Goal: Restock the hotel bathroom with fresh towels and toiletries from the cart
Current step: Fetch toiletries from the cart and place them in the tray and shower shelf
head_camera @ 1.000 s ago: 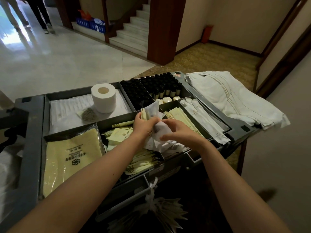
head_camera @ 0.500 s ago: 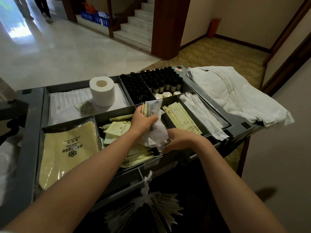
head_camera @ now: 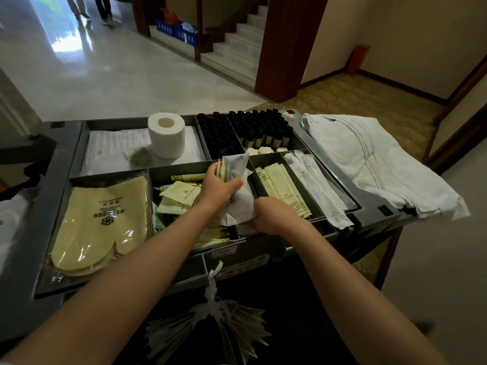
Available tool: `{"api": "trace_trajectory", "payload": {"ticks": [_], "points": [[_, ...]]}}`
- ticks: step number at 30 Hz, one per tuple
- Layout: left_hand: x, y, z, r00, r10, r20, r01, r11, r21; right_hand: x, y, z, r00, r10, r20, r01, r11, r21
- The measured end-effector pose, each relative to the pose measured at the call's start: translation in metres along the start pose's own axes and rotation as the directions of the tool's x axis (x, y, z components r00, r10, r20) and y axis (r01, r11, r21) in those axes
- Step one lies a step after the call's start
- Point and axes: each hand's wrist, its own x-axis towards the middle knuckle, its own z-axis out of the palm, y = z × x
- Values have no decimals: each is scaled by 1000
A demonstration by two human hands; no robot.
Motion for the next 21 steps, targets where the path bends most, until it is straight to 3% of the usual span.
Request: {"api": "trace_trajectory", "payload": {"ticks": [3,5,9,13,21], "points": [[-3,-1,-1,993,-80,-91,66,987,-148,1,3,2,997,-2,-80,8,998,65],[-4,2,-4,972,-158,-174,103,952,-287,-1,4,3,976,12,-218,25,986,167],[1,11,-13,953,-234,-194,122,878,-463,-5,7,5,877,119,-466,89,912,401],[2,24,-13,974,-170,-151,95,907,-411,-4,11,0,800,289,-525,62,831,553],[-8,29,14,985,-139,106,165,938,-305,-19,6,-7,681,532,-503,110,605,789]]}}
